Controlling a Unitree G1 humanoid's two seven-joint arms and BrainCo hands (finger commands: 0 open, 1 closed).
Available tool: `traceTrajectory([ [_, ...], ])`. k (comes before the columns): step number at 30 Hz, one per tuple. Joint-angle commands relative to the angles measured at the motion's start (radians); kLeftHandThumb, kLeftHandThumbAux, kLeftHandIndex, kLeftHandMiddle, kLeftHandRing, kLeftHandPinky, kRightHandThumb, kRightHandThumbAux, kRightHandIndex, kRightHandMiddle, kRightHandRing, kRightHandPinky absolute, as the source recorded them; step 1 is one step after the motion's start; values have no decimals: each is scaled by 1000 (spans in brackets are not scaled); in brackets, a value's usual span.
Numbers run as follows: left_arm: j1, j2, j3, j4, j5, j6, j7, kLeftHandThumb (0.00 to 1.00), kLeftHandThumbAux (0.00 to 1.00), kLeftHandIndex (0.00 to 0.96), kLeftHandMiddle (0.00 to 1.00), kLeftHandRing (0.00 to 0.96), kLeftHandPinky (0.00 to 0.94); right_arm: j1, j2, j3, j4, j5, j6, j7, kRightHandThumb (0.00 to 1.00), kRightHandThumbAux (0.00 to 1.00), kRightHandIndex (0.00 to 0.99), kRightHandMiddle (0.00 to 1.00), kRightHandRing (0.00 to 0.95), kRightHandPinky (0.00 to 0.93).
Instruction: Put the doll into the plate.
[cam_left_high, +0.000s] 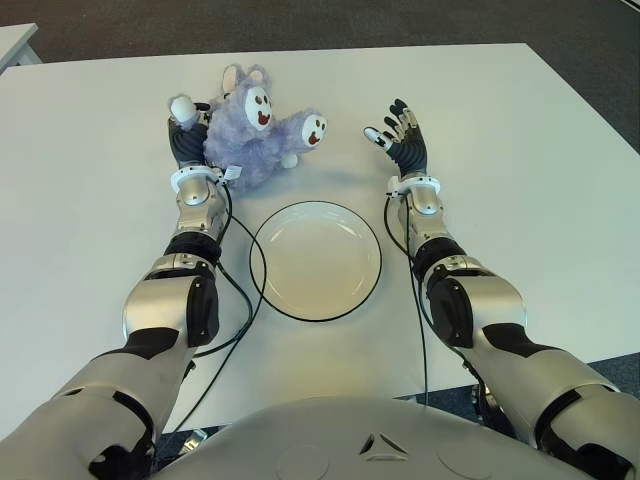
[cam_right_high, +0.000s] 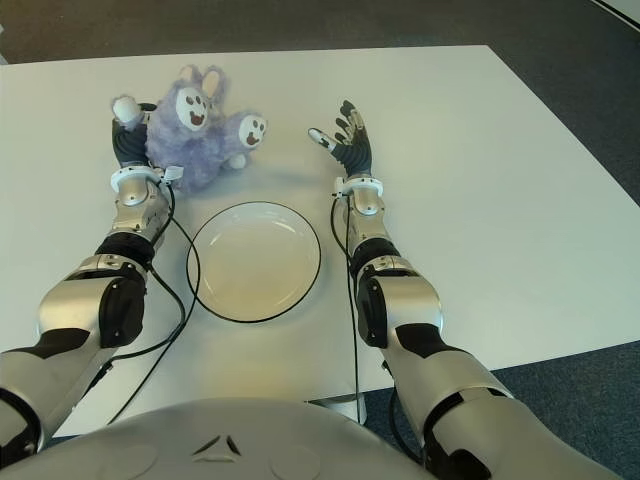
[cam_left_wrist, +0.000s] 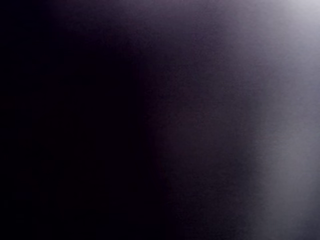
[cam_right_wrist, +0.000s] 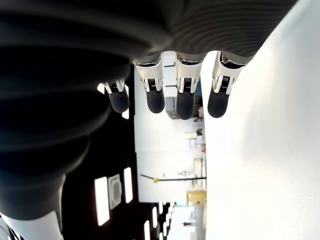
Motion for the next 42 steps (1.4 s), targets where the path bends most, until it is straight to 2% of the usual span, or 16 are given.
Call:
traceTrajectory([
  [1, -8, -6, -3, 17, 7, -6, 19, 707, 701, 433, 717, 728, 751, 52, 9, -7, 32, 6, 25, 2, 40, 742, 37, 73, 82, 108],
  [11, -8, -16, 17, 12, -18, -35, -3, 712, 701, 436, 749, 761, 802, 53, 10, -7, 31, 7, 25, 3, 46, 743, 38, 72, 84, 112],
  [30, 10, -5, 8, 5, -14, -117, -47, 717, 701, 438, 789, 816, 823, 53, 11, -12, 31, 10, 26, 10, 57, 746, 41, 74, 83, 110],
  [42, 16, 1, 3, -28, -11, -121, -62, 717, 702, 436, 783, 816, 823, 53, 12, -13, 31, 11, 25, 13, 56, 751, 41, 76, 85, 113],
])
